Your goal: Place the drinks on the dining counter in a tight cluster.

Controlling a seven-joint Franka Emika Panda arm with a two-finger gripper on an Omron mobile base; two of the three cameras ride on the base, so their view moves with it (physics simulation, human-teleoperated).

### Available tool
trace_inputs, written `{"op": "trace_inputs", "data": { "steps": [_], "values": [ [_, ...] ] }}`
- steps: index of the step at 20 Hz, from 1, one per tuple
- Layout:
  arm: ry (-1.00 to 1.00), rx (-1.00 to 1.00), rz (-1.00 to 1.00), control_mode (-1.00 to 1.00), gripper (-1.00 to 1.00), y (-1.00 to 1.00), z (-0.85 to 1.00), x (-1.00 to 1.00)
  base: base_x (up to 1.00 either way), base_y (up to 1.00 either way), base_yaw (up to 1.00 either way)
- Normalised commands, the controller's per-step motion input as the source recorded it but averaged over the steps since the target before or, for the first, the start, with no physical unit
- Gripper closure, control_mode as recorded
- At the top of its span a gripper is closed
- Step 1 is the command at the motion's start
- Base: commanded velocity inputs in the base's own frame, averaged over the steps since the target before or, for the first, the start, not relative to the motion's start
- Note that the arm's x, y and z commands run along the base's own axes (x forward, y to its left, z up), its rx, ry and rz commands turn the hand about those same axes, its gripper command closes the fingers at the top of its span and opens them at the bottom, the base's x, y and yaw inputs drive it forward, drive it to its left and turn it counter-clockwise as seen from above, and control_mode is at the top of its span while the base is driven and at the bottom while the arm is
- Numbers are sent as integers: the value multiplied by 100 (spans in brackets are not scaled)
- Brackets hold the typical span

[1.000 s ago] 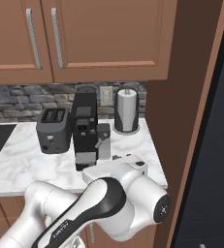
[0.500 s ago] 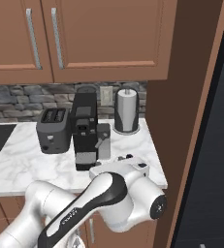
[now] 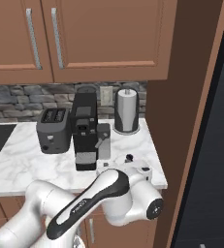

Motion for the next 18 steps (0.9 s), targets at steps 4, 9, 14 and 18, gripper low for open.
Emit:
{"op": "trace_inputs", "data": {
  "steps": [4, 9, 14, 18],
  "values": [
    [0, 0, -2, -100, -100, -26, -33, 36, 0, 0, 0],
    [0, 0, 0, -100, -100, -27, -28, 27, 0, 0, 0],
    [0, 1, 0, -100, -100, -21, -23, 18, 0, 0, 0],
    [0, 0, 0, -100, -100, -5, -18, 25, 0, 0, 0]
  ]
}}
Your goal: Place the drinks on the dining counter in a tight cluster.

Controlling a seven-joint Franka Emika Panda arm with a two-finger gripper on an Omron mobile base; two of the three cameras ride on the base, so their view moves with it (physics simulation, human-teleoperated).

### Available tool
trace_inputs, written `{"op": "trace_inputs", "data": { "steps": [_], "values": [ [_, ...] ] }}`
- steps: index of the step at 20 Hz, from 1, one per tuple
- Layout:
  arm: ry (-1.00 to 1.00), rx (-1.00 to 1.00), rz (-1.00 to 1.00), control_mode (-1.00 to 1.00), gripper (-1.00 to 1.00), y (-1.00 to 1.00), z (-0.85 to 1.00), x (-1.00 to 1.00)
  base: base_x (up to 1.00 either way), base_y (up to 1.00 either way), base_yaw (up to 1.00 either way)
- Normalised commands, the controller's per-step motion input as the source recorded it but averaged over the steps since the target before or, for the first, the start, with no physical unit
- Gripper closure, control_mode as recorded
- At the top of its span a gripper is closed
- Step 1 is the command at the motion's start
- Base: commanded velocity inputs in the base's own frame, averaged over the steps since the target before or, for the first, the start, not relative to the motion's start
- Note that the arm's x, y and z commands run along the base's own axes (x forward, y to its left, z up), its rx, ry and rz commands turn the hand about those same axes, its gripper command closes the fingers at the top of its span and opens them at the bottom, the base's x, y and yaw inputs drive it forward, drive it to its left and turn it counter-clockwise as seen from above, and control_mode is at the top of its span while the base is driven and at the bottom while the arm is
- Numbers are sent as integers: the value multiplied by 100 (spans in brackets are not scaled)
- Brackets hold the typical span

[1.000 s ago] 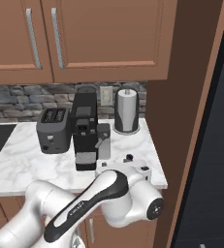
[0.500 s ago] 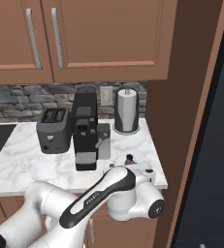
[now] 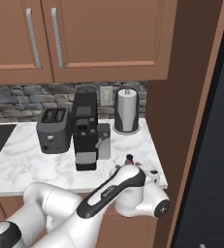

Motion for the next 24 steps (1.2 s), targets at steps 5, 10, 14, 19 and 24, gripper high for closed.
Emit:
{"op": "trace_inputs", "data": {
  "steps": [5, 10, 14, 19, 24],
  "values": [
    [0, 0, 0, -100, -100, 0, -11, 23, 0, 0, 0],
    [0, 0, 0, -100, -100, -1, -12, 23, 0, 0, 0],
    [0, 0, 0, -100, -100, 0, -22, 28, 0, 0, 0],
    [0, 0, 0, -100, -100, 0, -22, 33, 0, 0, 0],
    [0, 0, 0, -100, -100, -10, -14, 25, 0, 0, 0]
  ]
}}
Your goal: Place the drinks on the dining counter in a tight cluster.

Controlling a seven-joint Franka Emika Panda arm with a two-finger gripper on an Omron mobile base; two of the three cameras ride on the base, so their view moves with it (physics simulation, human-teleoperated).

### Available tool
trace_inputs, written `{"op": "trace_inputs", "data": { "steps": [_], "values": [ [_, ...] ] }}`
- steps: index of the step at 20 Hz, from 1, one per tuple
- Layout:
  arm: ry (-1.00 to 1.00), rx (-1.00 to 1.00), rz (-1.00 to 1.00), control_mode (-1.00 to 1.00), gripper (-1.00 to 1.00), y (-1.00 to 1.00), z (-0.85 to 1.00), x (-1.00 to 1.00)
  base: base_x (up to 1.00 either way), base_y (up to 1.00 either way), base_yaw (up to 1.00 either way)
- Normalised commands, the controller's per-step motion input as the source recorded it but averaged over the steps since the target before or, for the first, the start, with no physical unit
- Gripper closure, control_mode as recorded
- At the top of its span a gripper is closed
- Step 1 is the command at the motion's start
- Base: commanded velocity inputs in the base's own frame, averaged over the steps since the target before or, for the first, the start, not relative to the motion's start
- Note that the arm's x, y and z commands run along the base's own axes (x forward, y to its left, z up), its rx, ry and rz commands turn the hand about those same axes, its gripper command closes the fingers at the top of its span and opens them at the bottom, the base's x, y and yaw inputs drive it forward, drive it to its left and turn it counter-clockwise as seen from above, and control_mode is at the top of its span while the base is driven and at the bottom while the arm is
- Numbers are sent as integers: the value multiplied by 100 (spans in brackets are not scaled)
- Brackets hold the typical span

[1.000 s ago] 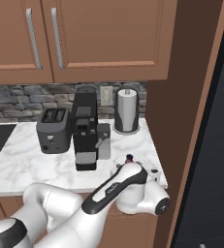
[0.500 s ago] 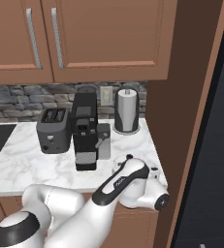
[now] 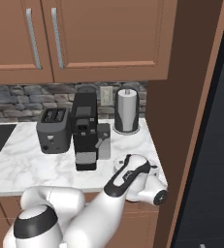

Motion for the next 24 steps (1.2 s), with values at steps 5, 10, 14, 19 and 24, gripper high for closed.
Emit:
{"op": "trace_inputs", "data": {
  "steps": [5, 10, 14, 19, 24],
  "values": [
    [0, 0, 0, -100, -100, -12, -15, 17, 0, 0, 0],
    [0, 0, 0, -100, -100, -7, -20, 13, 0, 0, 0],
    [0, 0, 0, -100, -100, 1, -8, 4, 0, 0, 0],
    [0, 0, 0, -100, -100, 0, 0, 1, 0, 0, 0],
    [0, 0, 0, -100, -100, 7, 0, 1, 0, 0, 0]
  ]
}}
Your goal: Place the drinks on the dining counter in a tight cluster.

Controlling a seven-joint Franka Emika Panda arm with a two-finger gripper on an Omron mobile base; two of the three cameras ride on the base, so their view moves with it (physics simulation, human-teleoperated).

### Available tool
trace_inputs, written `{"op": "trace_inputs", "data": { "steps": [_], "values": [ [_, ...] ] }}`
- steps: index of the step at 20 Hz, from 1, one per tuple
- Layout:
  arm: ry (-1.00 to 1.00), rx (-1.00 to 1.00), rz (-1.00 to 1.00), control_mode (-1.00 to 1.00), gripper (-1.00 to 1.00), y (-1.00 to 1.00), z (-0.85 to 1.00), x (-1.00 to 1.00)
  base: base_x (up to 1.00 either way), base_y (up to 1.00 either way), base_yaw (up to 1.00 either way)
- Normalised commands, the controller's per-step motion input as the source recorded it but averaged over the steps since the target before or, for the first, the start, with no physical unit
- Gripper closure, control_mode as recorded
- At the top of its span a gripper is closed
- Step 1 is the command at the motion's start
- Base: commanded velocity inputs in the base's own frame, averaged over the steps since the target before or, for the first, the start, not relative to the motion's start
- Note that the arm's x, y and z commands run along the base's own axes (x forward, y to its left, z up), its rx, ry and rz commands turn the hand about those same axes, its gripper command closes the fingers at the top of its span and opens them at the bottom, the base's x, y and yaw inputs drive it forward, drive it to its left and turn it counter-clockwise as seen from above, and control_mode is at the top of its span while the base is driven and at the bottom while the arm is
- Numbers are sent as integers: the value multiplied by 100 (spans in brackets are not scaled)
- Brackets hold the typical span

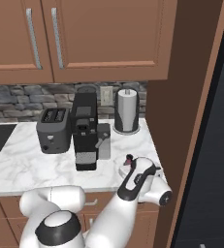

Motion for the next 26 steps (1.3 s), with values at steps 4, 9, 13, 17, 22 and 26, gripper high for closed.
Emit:
{"op": "trace_inputs", "data": {
  "steps": [4, 9, 13, 17, 22, 26],
  "values": [
    [0, 0, -1, -100, -100, 14, 0, 2, 0, 0, 0],
    [0, 0, -3, -100, -100, 17, 0, 10, 0, 0, 0],
    [0, 0, -4, -100, -100, 1, 0, 16, 0, 0, 0],
    [0, 0, -5, -100, -100, 0, 0, 18, 0, 0, 0],
    [0, 0, -4, -100, -100, 0, 0, 13, 0, 0, 0],
    [1, 0, -2, -100, -100, 0, -6, 8, 0, 0, 0]
  ]
}}
